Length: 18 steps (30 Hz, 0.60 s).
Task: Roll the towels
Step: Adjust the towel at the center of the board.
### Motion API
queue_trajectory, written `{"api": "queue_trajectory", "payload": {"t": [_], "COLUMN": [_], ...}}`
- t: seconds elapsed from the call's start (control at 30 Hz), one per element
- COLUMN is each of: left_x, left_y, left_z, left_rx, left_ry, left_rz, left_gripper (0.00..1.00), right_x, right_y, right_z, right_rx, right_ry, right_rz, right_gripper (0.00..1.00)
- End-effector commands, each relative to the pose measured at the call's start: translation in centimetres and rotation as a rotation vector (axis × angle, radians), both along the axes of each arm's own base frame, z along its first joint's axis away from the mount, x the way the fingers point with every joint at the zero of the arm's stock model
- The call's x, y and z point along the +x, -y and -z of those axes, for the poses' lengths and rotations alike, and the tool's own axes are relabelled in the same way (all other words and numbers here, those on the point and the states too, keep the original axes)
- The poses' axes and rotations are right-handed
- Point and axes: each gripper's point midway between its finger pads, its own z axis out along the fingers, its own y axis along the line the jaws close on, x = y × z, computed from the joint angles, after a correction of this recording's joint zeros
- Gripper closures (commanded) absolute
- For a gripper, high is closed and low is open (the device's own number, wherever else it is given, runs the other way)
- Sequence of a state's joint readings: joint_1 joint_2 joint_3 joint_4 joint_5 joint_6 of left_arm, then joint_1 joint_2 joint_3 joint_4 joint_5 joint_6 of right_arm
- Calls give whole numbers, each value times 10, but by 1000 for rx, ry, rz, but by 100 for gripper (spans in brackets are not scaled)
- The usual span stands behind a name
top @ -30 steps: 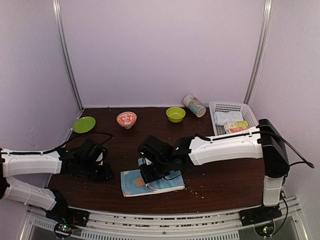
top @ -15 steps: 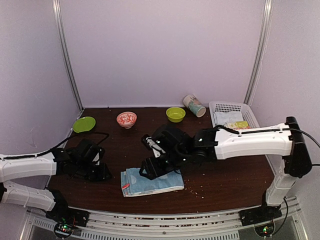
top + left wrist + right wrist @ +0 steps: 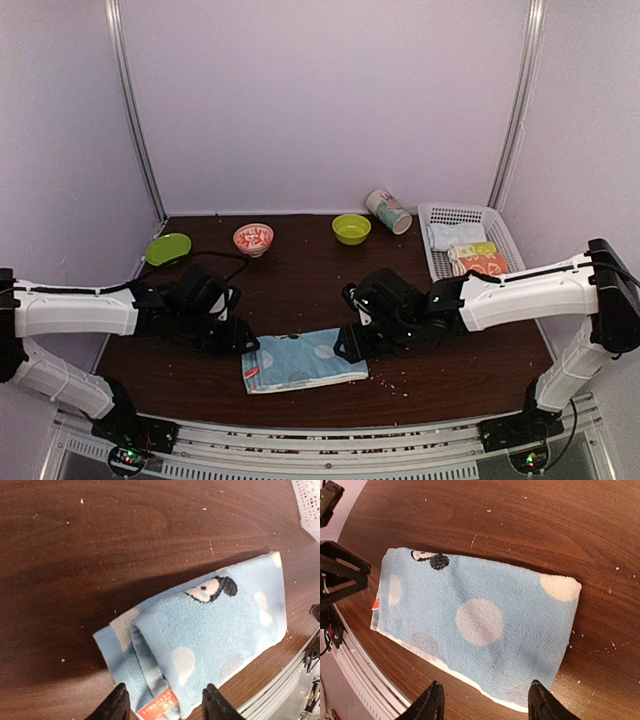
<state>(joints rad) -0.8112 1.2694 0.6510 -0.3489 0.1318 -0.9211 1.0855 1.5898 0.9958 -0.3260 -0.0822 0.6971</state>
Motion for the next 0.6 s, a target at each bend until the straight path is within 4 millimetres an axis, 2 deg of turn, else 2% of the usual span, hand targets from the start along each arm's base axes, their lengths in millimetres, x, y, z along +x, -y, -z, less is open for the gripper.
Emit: {"api": "queue_trajectory", "payload": {"t": [0.0,0.33,0.57], "left_x": [10,11,8], "left_y": [21,32,24], "left_z": [-10,14,29], "left_rx": [-72,-79,-40], "left_ry": [3,-56,-85], "left_rz": [-13,-19,-45], "left_gripper": [48,46,46], "right_x": [13,15,15], "right_y": [-11,-6,-8], "right_z": [-18,-17,-18], "right_rx": [89,101,119], "right_ry": [36,31,23], "right_rz": [27,26,27], "right_gripper": [42,42,42]}}
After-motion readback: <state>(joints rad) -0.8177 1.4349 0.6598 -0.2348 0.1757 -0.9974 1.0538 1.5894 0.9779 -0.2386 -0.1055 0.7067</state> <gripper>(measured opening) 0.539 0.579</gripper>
